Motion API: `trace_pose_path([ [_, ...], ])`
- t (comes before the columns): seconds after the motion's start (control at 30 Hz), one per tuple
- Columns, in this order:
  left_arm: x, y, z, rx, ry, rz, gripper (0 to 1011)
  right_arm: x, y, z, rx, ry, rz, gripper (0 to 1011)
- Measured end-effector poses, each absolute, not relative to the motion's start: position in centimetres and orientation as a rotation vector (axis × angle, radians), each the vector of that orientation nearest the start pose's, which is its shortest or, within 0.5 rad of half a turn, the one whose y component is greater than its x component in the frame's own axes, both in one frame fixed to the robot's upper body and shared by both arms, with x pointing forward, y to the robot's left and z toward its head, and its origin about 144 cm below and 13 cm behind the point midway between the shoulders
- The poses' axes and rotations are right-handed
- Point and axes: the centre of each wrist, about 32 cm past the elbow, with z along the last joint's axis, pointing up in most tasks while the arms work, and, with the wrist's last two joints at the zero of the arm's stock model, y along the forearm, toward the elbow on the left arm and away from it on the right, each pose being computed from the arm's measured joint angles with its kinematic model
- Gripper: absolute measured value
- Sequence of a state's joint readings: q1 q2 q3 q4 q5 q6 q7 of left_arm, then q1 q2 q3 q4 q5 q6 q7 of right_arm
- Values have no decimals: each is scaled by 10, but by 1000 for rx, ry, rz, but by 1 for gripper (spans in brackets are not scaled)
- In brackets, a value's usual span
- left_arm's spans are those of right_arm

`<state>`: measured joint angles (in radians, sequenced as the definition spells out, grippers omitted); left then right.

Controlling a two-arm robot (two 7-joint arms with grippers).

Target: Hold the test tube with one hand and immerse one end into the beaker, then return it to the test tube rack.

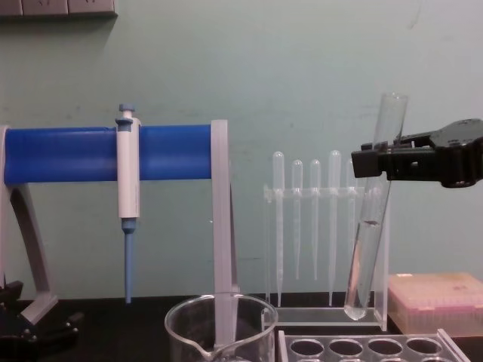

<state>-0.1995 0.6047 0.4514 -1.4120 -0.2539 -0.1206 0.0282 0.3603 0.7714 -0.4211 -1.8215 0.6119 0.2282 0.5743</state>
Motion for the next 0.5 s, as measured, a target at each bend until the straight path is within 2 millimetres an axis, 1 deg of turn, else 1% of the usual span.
trace_pose_path([
  [0.5,489,310,1140,304,-285,1248,1000,493,-287,1310,-185,-161,-562,236],
])
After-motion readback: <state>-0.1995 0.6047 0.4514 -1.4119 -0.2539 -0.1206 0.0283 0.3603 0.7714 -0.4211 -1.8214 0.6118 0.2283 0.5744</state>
